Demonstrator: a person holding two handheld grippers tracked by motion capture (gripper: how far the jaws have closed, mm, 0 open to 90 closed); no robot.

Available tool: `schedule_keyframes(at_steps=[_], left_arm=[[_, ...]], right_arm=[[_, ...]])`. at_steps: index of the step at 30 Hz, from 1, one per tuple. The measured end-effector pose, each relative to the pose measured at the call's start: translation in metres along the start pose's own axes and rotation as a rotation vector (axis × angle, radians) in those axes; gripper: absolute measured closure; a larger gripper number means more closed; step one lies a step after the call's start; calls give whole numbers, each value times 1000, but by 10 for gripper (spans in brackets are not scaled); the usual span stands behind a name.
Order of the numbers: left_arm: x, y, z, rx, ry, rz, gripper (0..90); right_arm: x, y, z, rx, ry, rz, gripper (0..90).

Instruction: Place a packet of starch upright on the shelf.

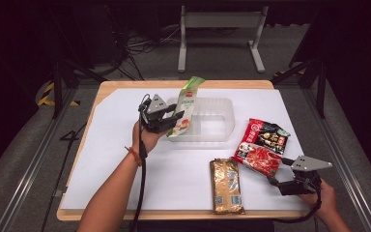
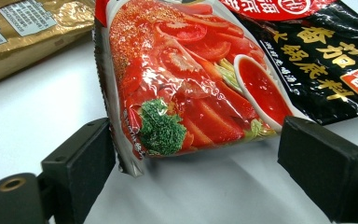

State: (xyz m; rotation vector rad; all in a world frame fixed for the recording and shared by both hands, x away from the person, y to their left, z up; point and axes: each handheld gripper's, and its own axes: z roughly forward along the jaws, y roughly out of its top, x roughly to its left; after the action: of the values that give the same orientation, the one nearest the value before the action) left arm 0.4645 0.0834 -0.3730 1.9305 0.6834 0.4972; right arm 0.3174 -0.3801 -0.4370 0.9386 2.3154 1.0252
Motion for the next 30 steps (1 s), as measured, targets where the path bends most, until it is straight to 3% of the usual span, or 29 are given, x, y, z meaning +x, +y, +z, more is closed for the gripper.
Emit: schedule_keyframes(at_steps=[3, 4, 6, 10, 14, 22, 28, 30], left_arm=[[-1, -9, -2, 63, -14, 26, 567], [-2, -13, -1, 106, -6, 47, 570], [-2, -14, 0, 135, -13, 52, 552], [-9, -11, 5, 185, 6, 112, 568], [-10, -9, 12, 217, 22, 156, 603], [-8, -3, 22, 266, 33, 175, 621], [-13, 8, 27, 301, 55, 226, 636], [-14, 9, 31, 314, 66, 266, 647]], right_arm=[[0, 0, 0, 3, -2, -1, 116], [0, 0, 1, 4, -3, -1, 116], [0, 0, 1, 6, -3, 0, 115], [1, 1, 1, 7, -4, -1, 115], [0, 1, 1, 5, -3, 2, 115], [1, 1, 1, 6, -1, -5, 115], [2, 1, 3, 15, -3, -10, 114], [2, 1, 3, 13, -4, -7, 114]])
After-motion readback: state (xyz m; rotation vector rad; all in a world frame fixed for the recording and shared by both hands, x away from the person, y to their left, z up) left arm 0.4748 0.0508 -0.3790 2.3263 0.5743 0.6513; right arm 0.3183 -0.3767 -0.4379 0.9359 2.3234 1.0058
